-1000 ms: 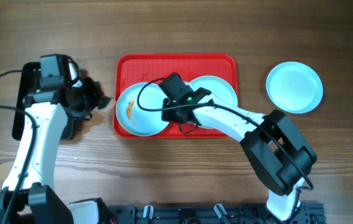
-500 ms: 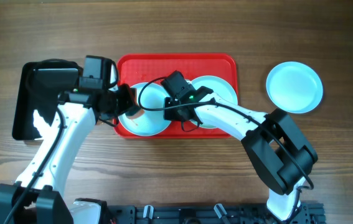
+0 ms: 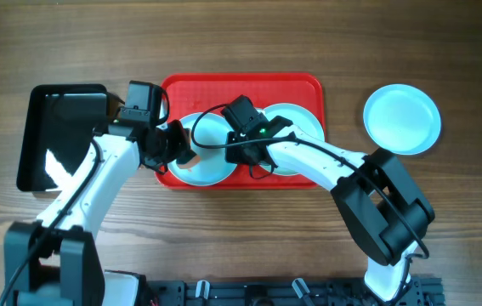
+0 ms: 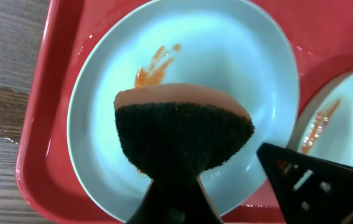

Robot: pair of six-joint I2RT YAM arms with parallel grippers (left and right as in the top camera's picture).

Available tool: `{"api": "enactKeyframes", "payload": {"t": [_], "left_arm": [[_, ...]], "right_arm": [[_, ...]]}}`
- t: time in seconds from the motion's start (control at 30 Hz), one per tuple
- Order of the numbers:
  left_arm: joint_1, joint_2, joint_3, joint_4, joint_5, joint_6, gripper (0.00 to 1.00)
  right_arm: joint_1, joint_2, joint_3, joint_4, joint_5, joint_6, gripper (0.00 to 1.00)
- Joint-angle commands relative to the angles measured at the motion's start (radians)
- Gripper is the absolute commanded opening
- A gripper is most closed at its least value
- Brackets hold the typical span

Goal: Clean dirty plates on tray and stack at the side
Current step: 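Bring the sponge with the left gripper onto the left plate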

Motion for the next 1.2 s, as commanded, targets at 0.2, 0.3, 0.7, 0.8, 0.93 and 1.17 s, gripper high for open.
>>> {"api": "enactKeyframes", "payload": {"t": [0.2,0.3,0.7,0.8,0.93,1.17], "left_arm": [[-0.055,0.143,-0.009,0.110,0.050,-0.032,0.04],[-0.079,0.152,-0.009,0.143,0.051,-0.032,0.04],[-0.109,0.219,-0.009,0.246,-0.016,-0.032,0.04],[-0.115,0.249,-0.009,0.285,-0.016,-0.032,0.04],[-0.115,0.275,-0.009,0.288,-0.046,-0.028,0.04],[-0.098,0.276,-0.009,0.206,-0.211,-0.028,0.04]], "right_arm": [[-0.004,0.021,-0.007,-0.024,0.047,0.000,0.04],[-0.004,0.021,-0.007,-0.024,0.047,0.001,0.04],[-0.004,0.021,-0.007,-0.023,0.047,0.001,0.04],[-0.004,0.021,-0.007,-0.024,0.047,0.001,0.04],[-0.004,0.021,-0.007,-0.024,0.047,0.001,0.04],[-0.004,0.021,-0.007,-0.024,0.047,0.001,0.04]]}}
